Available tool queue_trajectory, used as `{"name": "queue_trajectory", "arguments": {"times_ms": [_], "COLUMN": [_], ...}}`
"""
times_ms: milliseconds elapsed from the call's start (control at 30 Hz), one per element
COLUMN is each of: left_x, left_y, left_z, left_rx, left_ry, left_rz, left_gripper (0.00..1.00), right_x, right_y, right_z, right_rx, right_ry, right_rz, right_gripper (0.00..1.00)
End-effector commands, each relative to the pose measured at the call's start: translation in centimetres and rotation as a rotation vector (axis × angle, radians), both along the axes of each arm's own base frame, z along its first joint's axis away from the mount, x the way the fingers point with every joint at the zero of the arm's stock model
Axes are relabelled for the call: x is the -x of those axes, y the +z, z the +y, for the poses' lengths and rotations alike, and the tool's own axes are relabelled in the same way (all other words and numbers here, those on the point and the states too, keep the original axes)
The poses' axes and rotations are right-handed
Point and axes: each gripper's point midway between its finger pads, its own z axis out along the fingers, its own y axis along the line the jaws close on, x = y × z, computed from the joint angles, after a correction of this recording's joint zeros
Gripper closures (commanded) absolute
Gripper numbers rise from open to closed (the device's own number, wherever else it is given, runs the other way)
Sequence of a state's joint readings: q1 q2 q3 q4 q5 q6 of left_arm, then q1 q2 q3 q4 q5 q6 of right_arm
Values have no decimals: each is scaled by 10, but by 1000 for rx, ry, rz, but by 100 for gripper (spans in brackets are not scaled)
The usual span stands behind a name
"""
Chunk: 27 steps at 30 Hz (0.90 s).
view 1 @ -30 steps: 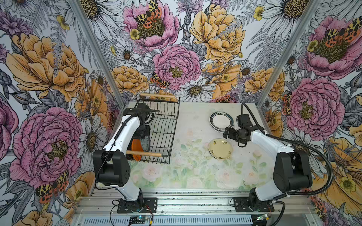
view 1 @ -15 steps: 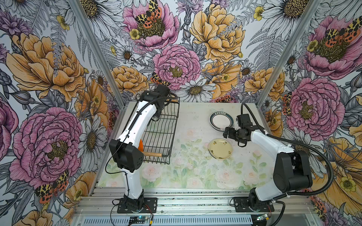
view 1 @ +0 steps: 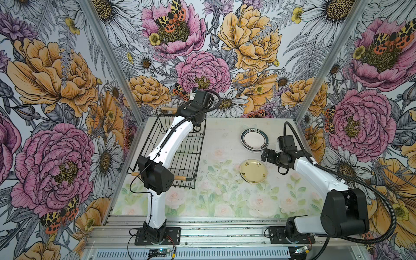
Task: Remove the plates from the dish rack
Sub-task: 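Lift the blue-patterned plate up out of the rack with the left gripper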
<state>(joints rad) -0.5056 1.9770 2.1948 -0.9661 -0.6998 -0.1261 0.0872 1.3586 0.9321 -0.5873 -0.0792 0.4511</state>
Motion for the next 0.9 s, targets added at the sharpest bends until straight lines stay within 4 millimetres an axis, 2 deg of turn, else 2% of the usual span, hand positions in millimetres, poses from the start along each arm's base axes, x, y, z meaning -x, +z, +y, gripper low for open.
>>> {"name": "queue_trajectory", "arguments": {"times_ms": [0, 100, 233, 333, 567, 700, 867], "left_x": [-2, 9, 16, 24, 46, 59, 81], "left_y": [38, 47, 41, 33, 2, -16, -34], "left_z": [-43, -60, -66, -80, -117, -136, -159], "left_rx": [303, 549, 863, 994, 1351, 1434, 1499], "left_ry": [-123, -216, -263, -298, -375, -399, -429], "left_rz": [-205, -322, -386, -342, -162, -30, 118], "left_gripper": [100, 100, 100, 100, 100, 100, 100], "right_x": [2, 10, 19, 27, 39, 43, 40], "right_y": [12, 13, 14, 14, 19, 28, 51], "right_z": [-7, -9, -13, -13, -10, -5, 9], "right_rx": [16, 17, 10, -5, -31, -58, -145], "right_ry": [-24, -35, -60, -71, -57, -33, 5], "right_rz": [-55, -69, -84, -91, -147, -200, -298], "right_gripper": [1, 1, 1, 1, 1, 1, 1]}}
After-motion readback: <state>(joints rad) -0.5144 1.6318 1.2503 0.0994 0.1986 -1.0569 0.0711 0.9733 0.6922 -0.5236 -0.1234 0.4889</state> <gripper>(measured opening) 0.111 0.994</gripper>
